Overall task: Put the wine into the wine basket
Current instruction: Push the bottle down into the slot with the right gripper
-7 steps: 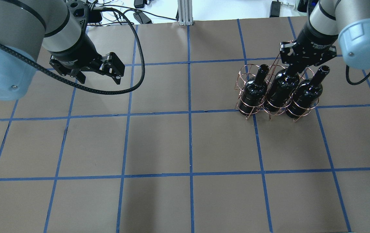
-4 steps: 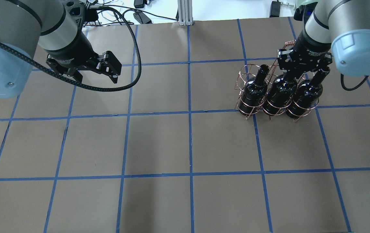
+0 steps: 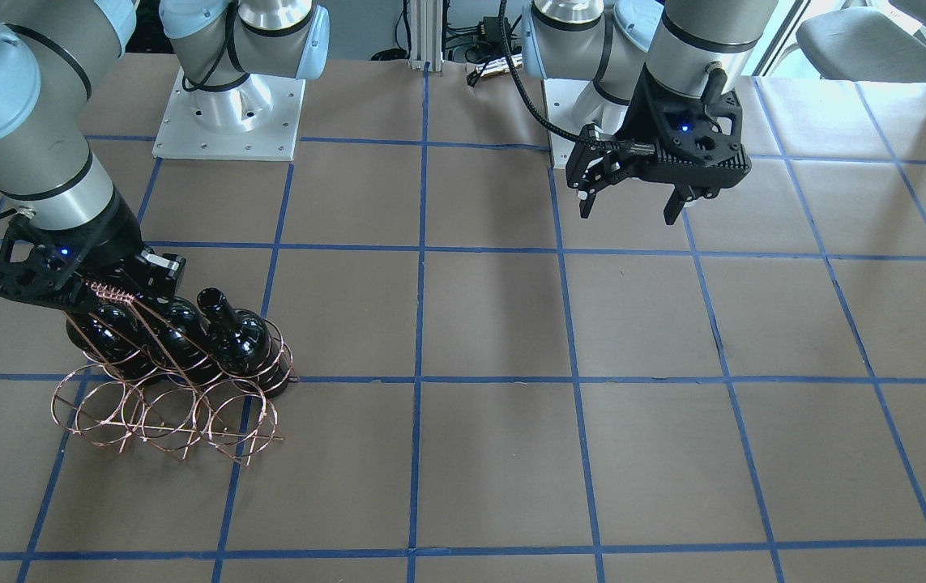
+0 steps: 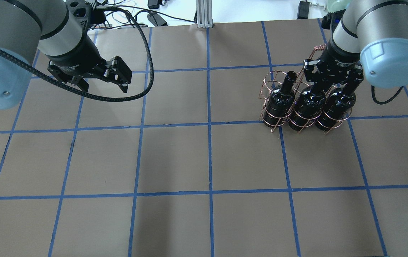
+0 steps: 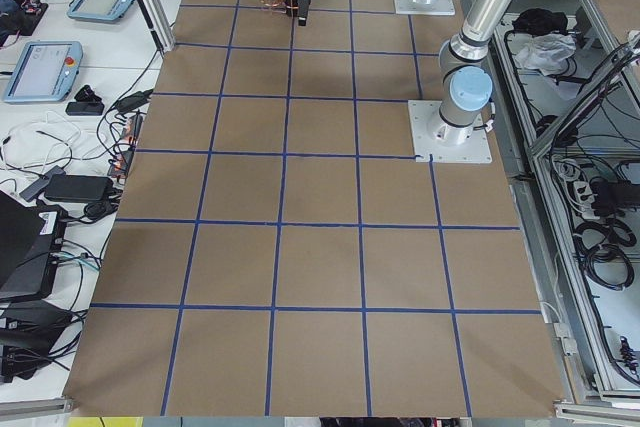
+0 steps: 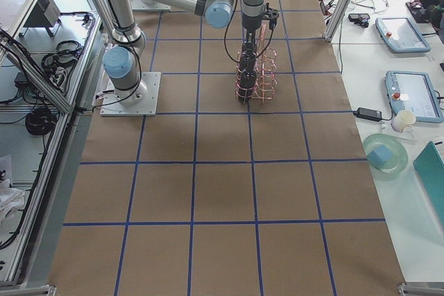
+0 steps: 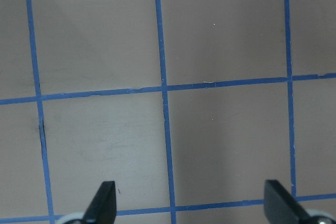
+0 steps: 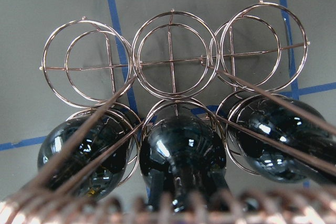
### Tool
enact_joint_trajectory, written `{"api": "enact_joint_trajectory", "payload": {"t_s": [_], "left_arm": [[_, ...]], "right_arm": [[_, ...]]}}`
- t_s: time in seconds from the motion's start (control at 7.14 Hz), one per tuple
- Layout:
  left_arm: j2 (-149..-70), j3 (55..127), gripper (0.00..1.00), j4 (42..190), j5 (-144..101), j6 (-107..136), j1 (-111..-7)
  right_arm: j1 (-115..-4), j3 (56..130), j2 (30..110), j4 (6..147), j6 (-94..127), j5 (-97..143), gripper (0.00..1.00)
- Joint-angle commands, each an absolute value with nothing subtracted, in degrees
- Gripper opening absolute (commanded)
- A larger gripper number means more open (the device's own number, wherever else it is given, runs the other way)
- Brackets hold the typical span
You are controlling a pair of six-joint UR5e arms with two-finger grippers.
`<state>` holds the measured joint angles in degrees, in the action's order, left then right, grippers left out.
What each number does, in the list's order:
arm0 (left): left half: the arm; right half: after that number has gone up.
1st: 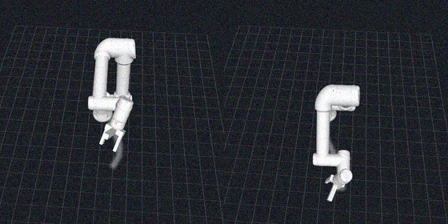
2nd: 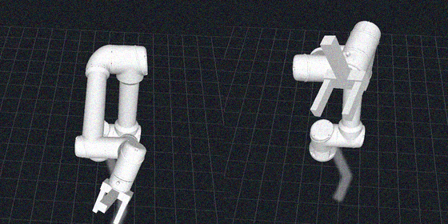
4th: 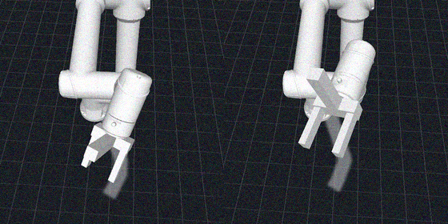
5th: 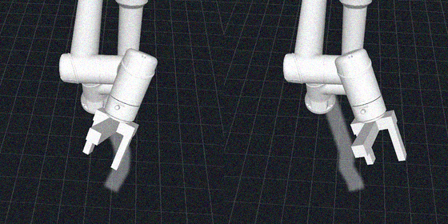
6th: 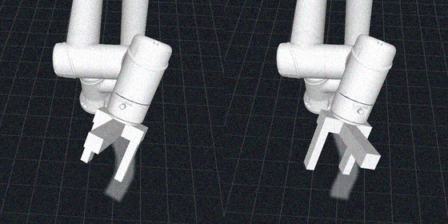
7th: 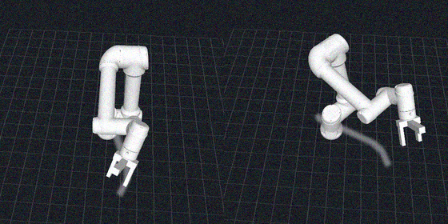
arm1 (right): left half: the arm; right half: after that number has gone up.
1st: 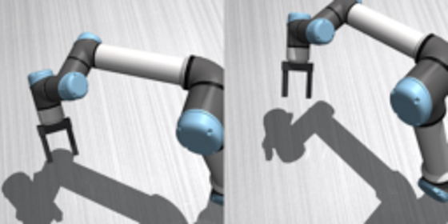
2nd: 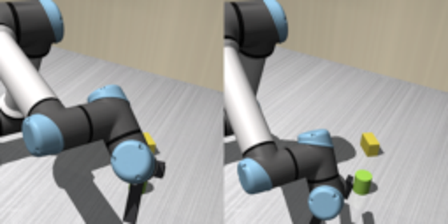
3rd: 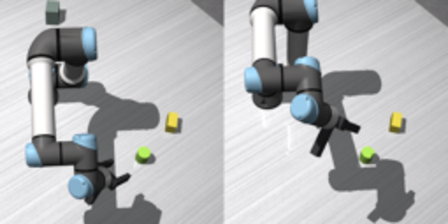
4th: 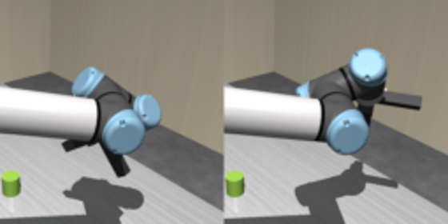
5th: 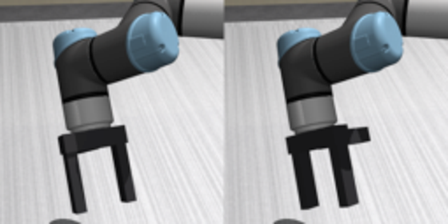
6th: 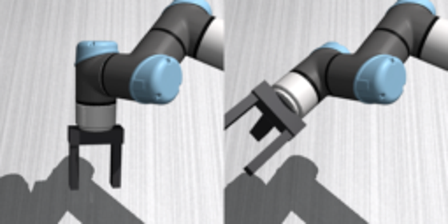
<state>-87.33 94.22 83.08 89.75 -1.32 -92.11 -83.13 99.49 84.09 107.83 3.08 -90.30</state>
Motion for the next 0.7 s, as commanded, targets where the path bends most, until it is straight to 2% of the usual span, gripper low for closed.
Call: {"api": "enact_joint_trajectory", "payload": {"t_s": [0.0,0.14,0.28,0.56], "left_arm": [[-87.2,94.2,1.00,83.1,89.8,-1.3,-92.1],[-87.2,94.2,1.00,83.5,89.8,-1.3,-92.1],[-87.2,94.2,1.00,83.5,90.1,-1.3,-92.0],[-87.4,94.2,1.00,83.5,90.5,-1.3,-92.0]], "right_arm": [[-83.1,99.7,83.9,107.7,2.7,-90.4,0.13],[-83.1,99.1,84.1,107.8,3.3,-90.4,0.63],[-83.2,97.1,84.8,107.0,2.6,-90.4,0.99],[-83.5,91.3,86.5,99.1,2.5,-90.7,0.99]]}}
